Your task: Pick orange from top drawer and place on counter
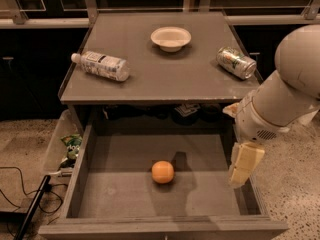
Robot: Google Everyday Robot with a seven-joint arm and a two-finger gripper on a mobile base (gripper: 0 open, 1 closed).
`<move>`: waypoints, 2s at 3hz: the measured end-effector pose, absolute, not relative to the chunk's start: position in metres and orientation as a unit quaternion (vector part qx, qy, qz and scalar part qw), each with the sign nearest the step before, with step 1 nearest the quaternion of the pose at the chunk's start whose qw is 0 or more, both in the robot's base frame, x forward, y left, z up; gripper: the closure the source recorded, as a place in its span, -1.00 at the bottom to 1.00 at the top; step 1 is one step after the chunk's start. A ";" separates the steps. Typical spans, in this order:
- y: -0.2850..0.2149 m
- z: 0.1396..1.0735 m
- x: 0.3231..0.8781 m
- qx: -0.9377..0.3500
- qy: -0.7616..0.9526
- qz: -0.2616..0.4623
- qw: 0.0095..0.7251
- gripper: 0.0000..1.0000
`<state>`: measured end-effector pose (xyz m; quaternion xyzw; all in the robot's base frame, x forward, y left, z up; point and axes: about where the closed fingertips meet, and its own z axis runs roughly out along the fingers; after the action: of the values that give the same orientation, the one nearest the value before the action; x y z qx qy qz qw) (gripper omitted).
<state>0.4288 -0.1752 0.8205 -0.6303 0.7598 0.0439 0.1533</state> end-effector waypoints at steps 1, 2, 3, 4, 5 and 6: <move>-0.175 0.820 0.428 -0.631 0.759 0.044 0.153 -1.00; -0.171 0.803 0.429 -0.622 0.765 0.063 0.158 -1.00; -0.147 0.755 0.429 -0.602 0.768 0.117 0.183 -1.00; -0.111 0.712 0.439 -0.577 0.764 0.167 0.236 -1.00; -0.086 0.693 0.456 -0.560 0.754 0.179 0.292 -1.00; -0.058 0.672 0.468 -0.568 0.740 0.164 0.320 -1.00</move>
Offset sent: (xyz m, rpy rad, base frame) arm 0.0036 0.0078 -0.0421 0.0938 0.0467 -0.0396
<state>0.4676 -0.0578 0.6720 -0.5682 0.7401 0.1641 0.3201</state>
